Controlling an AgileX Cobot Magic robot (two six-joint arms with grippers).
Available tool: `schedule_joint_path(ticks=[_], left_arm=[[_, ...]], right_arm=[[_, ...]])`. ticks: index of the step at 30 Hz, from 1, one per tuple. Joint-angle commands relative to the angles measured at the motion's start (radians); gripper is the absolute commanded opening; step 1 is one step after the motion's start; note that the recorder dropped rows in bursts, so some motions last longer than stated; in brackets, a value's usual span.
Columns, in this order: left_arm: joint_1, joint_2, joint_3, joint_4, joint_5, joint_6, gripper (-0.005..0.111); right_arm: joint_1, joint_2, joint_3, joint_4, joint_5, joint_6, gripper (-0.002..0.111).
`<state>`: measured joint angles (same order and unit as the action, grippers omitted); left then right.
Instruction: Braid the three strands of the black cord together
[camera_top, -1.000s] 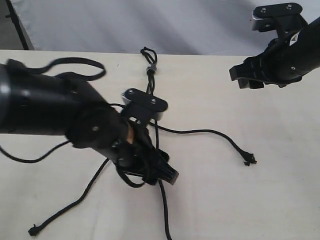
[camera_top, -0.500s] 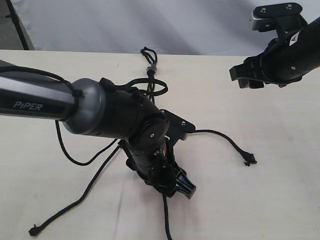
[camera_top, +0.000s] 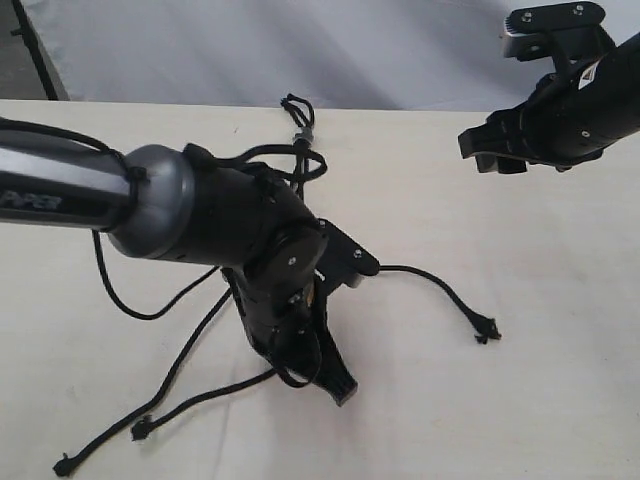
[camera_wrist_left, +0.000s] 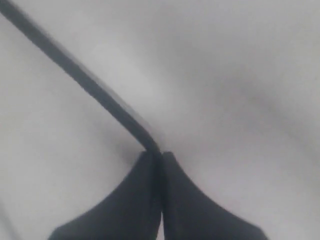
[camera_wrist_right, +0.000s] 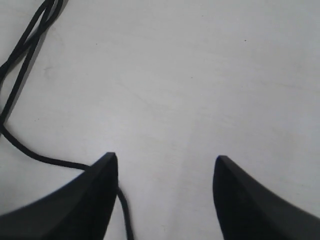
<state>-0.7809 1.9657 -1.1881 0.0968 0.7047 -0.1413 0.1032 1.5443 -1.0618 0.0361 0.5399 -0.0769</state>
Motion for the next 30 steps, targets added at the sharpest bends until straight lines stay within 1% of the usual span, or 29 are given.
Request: schedule_joint_path(ticks=[1, 5, 8, 10, 13, 16, 19, 23, 25, 28, 30], left_arm=[[0.065, -0.103, 0.004, 0.108, 0.084, 0.002, 0.001], [0.156, -0.115, 0.006, 0.169, 0.098, 0.008, 0.001], [0.224, -0.091, 0.016, 0.174, 0.092, 0.008, 0.001], [0.256, -0.073, 0.04, 0.196, 0.063, 0.008, 0.001], [0.297, -0.057, 0.1, 0.21, -0.02, 0.008, 0.001], [0.316, -0.046, 0.156, 0.207, -0.104, 0.008, 0.001], [0.312, -0.046, 0.203, 0.175, -0.167, 0.008, 0.001], [0.284, -0.046, 0.235, 0.049, -0.155, 0.046, 0.001], [0.249, -0.046, 0.242, -0.016, -0.155, 0.09, 0.001], [0.175, -0.046, 0.244, -0.109, -0.154, 0.151, 0.001], [0.117, -0.046, 0.24, -0.12, -0.158, 0.165, 0.001]], right_arm=[[-0.008, -0.006, 0.005, -0.007, -0.01, -0.003, 0.054], [-0.008, -0.006, 0.005, -0.007, -0.012, -0.003, 0.054], [-0.008, -0.004, 0.005, -0.007, -0.012, -0.003, 0.054], [-0.008, -0.004, 0.005, -0.007, -0.012, -0.003, 0.054], [-0.008, -0.004, 0.005, -0.007, -0.012, -0.003, 0.054], [-0.008, -0.004, 0.005, -0.007, -0.019, -0.003, 0.054], [-0.008, -0.004, 0.005, -0.004, -0.018, -0.003, 0.054], [-0.008, -0.004, 0.005, 0.001, -0.018, -0.003, 0.054], [-0.008, -0.004, 0.005, 0.004, -0.018, -0.003, 0.054], [-0.008, 0.005, 0.005, 0.004, -0.025, -0.003, 0.054], [-0.008, 0.017, 0.005, 0.004, -0.034, -0.003, 0.054]])
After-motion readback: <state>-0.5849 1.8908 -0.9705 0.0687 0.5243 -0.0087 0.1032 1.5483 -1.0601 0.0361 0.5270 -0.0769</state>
